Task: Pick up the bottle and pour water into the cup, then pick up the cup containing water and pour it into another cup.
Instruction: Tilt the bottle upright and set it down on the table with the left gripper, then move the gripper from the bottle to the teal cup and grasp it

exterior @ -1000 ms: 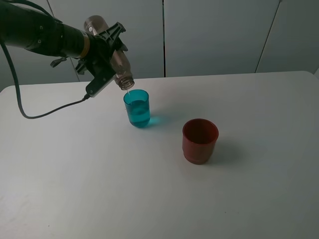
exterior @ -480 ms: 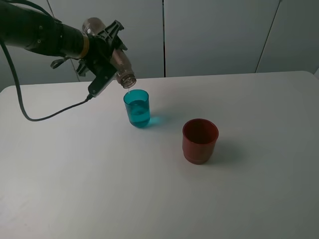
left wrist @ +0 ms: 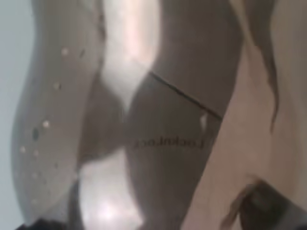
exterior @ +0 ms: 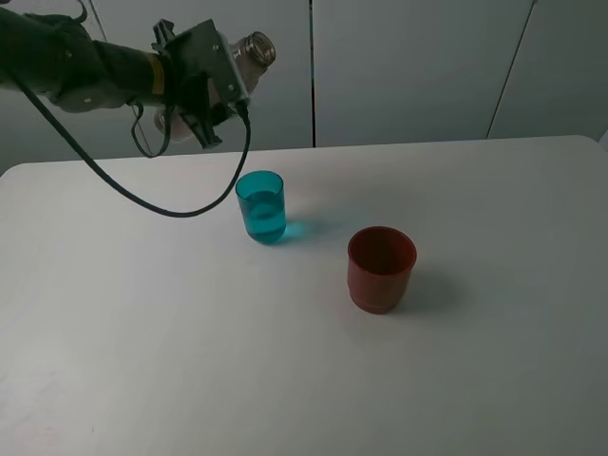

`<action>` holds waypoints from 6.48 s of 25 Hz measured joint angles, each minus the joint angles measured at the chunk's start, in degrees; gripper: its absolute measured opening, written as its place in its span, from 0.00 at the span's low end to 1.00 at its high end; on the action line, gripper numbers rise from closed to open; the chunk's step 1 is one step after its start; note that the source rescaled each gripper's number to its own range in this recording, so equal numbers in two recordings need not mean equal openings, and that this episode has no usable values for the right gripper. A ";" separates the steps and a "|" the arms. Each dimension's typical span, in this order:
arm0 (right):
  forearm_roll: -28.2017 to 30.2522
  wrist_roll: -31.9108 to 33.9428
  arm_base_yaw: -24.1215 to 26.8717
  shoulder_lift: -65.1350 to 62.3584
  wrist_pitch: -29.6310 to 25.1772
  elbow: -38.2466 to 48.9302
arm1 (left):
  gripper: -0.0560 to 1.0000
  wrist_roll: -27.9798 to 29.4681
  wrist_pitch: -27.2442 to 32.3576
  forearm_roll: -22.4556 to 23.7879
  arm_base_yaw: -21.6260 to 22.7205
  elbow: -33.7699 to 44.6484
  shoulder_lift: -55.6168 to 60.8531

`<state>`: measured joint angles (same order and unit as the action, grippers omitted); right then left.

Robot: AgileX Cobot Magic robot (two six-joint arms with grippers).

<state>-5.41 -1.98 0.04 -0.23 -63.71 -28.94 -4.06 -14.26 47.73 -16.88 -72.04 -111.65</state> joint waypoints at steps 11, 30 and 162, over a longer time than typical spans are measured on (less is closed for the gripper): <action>0.00 0.00 0.00 0.00 0.00 0.00 | 0.08 11.53 -36.21 -8.15 15.17 19.36 -1.23; 0.00 0.00 0.00 0.00 0.00 0.00 | 0.08 15.57 -55.33 -3.71 20.88 20.87 -16.31; 0.00 0.00 0.00 0.00 0.00 0.00 | 0.99 6.46 -44.09 -23.94 -6.61 25.87 -15.36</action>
<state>-5.41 -1.98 0.04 -0.23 -63.71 -28.94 2.40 -58.35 23.78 -23.49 -46.17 -127.01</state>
